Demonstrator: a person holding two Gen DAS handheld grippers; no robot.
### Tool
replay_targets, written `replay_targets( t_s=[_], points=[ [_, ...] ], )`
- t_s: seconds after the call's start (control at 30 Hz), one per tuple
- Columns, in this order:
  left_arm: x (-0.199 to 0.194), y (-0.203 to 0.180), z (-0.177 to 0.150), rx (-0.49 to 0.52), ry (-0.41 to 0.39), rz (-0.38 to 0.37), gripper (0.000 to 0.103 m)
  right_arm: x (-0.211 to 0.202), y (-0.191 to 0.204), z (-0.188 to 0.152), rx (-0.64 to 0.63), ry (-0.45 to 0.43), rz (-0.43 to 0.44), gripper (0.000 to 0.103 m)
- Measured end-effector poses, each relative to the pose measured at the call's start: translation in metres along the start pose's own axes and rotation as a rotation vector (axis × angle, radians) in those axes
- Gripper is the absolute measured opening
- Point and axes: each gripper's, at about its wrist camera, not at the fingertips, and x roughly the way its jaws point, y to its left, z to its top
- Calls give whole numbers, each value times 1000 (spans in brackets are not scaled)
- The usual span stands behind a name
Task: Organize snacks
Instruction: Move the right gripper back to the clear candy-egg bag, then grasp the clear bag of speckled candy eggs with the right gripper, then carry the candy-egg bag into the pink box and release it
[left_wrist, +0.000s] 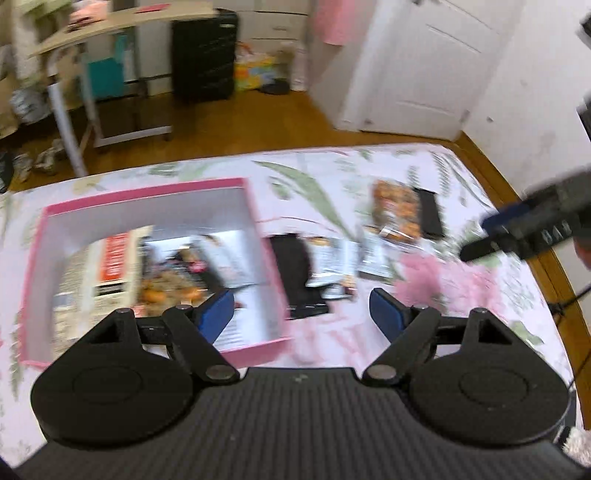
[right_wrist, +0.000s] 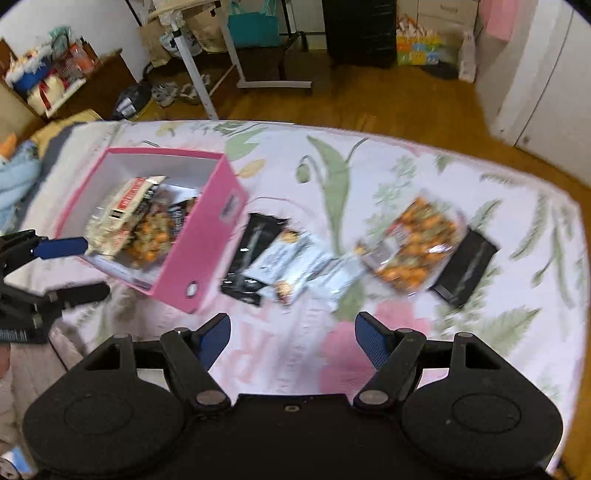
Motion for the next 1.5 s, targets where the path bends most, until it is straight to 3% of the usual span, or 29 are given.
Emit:
replay_targets(
  t_s=[0.17, 0.27, 0.43, 0.6, 0.73, 0.83, 0.93, 1.2, 1.33, 1.5],
  points=[
    [37, -37, 8, 53, 21, -1, 71, 23, -11, 11, -77, -73, -16, 79],
    [71, -49, 17, 69, 44, 36, 66, 36, -41, 12, -84, -159, -32, 79],
    [124, -59, 30, 58, 58, 74, 62, 67, -108, 12, 67, -269, 31, 79],
    [171, -66, 37, -19, 48, 12, 61, 108, -155, 9, 349, -234, 177, 79],
    [205, -78, 50, -65, 12, -28, 61, 140, -159, 10, 422, -176, 178, 79],
    [234, -87, 59, -48, 38, -73, 61, 156, -166, 9, 491, -174, 164, 81],
    [256, -96, 65, -20, 49, -94, 61, 160, -175, 12, 556, -167, 181, 89],
    [292, -108, 72, 50, 70, -139, 61, 169, -179, 13, 589, -49, 191, 95],
    [297, -119, 71, 112, 69, -143, 56, 176, -185, 8, 642, -30, 269, 96],
    [301, -129, 68, 152, 80, -115, 56, 190, -187, 9, 678, -36, 266, 103]
  ],
)
